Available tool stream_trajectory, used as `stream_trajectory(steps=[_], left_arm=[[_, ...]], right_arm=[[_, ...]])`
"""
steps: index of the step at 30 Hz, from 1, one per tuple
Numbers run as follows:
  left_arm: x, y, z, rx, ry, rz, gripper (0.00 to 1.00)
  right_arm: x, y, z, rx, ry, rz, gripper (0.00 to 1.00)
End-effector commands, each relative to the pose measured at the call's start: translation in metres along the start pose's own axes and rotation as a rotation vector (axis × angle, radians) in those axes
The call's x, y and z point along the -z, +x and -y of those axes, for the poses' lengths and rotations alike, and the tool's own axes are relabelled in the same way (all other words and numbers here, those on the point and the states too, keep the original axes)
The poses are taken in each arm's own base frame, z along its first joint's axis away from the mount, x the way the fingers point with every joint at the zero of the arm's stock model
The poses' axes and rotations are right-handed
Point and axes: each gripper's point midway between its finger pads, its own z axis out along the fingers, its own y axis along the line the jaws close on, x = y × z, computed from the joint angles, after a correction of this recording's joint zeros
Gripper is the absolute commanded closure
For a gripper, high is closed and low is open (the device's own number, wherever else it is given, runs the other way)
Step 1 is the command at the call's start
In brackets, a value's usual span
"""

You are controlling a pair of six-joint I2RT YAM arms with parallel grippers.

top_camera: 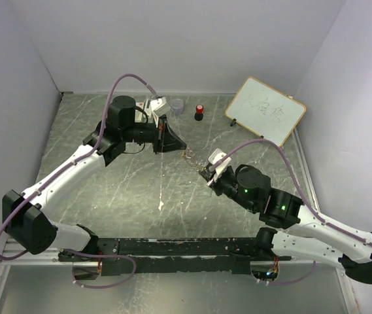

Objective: Put the keys on the keyring

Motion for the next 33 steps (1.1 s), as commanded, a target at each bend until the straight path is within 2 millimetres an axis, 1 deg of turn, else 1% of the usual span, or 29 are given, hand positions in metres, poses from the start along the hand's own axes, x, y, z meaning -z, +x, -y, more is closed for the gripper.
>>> stream_trajectory(steps=[1,19,33], left_arm=[[0.013,-0.033,-0.019,-0.154,-0.060,0.122,0.93],[0.009,-0.026,0.002,-0.219,0.088,0.137,0.93],[-0.002,-0.019,0.013,-0.241,0.160,0.107,0.93]], right_arm=[[0.009,-0.003,-0.010,0.019,-0.066,0.016,1.00],[0.008,-0.007,-0.013,0.032,-0.088,0.025,1.00],[0.005,-0.009,-0.015,0.050,-0.099,0.023,1.00]])
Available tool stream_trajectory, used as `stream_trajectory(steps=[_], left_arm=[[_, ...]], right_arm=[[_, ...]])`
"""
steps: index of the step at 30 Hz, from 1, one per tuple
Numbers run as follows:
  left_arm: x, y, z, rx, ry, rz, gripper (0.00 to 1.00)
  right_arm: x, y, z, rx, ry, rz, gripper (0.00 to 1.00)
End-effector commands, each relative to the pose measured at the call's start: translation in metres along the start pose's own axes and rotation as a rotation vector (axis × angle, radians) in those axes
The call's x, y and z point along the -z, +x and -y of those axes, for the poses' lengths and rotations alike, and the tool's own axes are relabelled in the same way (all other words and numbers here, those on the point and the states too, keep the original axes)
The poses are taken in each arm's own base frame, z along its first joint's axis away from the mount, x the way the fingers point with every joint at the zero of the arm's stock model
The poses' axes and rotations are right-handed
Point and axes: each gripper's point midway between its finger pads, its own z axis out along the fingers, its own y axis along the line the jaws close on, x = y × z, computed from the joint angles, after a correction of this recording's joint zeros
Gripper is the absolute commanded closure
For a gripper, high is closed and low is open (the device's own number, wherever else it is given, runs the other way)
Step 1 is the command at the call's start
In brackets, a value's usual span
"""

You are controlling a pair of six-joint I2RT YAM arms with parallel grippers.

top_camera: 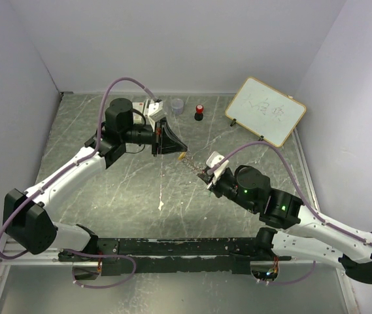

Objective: Put the keys on the keyring

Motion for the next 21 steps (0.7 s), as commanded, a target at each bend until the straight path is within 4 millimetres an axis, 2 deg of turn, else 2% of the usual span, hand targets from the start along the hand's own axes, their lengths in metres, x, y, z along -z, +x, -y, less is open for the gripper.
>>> stream_trajectory(steps=[1,21], left_arm=[[-0.003,-0.018,-0.004,-0.115,0.006,0.042,0.93],[-0.006,-0.009,0.012,-0.225,0.145,0.039,0.93]], right_arm=[[0.004,-0.010,-0.007,0.017,-0.047,0.024,1.00],[0.001,-0.011,-0.010,0.048,-0.073,0.012,1.00]])
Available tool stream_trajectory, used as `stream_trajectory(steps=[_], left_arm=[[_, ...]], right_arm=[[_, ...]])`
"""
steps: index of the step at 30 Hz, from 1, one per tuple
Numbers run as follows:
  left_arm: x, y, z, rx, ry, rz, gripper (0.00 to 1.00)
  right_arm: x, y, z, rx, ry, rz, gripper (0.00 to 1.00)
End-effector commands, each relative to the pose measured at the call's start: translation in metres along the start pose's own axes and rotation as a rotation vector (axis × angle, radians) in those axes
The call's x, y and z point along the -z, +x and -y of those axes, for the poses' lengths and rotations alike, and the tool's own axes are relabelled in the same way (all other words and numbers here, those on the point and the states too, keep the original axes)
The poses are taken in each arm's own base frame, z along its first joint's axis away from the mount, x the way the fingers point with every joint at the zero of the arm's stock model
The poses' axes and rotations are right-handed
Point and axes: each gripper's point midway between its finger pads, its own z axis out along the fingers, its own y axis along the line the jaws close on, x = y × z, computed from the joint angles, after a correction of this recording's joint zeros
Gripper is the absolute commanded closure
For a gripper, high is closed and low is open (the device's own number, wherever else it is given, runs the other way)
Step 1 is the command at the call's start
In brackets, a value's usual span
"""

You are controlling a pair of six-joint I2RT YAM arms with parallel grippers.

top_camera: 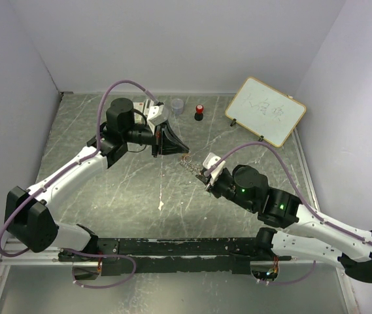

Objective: Put the keys on the keyring

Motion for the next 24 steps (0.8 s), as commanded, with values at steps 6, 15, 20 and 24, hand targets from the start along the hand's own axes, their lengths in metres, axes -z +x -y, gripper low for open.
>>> stream_trajectory(steps=[6,15,20,24], left_arm=[[-0.0024,-0.0042,0.0022,-0.118,0.068,0.020,0.93],[-0.0019,-0.0018,-0.0018,-0.131,0.047,0.013,0.93],[-0.0021,-0.0014,-0.0046,-0.138,0.039,0.005,0.93],[-0.0027,-0.0006,-0.0039,-0.142,0.049,0.004,0.93]], right_arm=[[0.0048,-0.0163,-0.0032,0.020,-0.036,0.033,1.00],[0.0025,-0.0166,-0.0052,0.028,-0.047,0.030,1.00],[-0.0007,-0.0158,-0.0078,0.036,-0.058,0.025,1.00],[-0.0027,-0.0178,-0.0080,0.042,-0.061,0.026,1.00]])
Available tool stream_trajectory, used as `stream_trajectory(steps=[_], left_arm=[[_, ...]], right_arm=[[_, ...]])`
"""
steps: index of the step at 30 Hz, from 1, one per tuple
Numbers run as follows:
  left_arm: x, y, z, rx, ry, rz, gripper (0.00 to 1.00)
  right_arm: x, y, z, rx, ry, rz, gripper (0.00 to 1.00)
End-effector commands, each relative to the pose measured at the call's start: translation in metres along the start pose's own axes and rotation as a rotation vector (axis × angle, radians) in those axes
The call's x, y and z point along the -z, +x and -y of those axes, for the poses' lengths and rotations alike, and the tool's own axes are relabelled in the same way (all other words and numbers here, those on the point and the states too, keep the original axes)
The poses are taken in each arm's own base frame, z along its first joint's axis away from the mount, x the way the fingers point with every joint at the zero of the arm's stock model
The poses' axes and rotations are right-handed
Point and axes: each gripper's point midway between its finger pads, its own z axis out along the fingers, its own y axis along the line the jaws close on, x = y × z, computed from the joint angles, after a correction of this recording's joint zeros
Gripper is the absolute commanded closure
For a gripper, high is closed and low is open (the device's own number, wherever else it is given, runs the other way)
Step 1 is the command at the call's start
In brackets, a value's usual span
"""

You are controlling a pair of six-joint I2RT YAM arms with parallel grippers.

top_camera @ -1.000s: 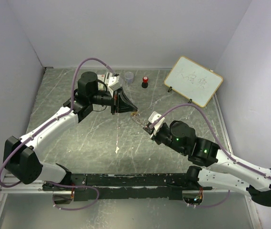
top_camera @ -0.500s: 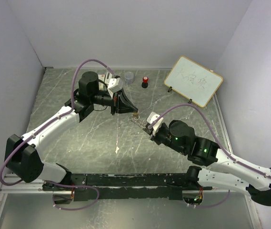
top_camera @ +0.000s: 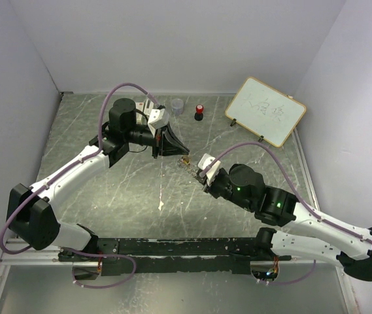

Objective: Put the keys on the keyring

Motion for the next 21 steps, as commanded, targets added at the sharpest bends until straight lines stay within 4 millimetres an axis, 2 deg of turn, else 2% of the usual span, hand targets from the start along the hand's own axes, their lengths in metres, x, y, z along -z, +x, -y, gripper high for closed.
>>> stream_trajectory(steps=[1,21], left_arm=[[-0.0003,-0.0078,-0.0046,-0.078,0.000,0.013,0.93],[-0.0010,-0.0067,-0.0048,-0.095,0.017,0.001,0.93]], right_arm=[[0.0019,-0.0232,-0.0031,0.016,-0.036,0.065,1.00],[-0.0066,-0.0309,-0.0026,0.044,-0.041,0.051,1.00]])
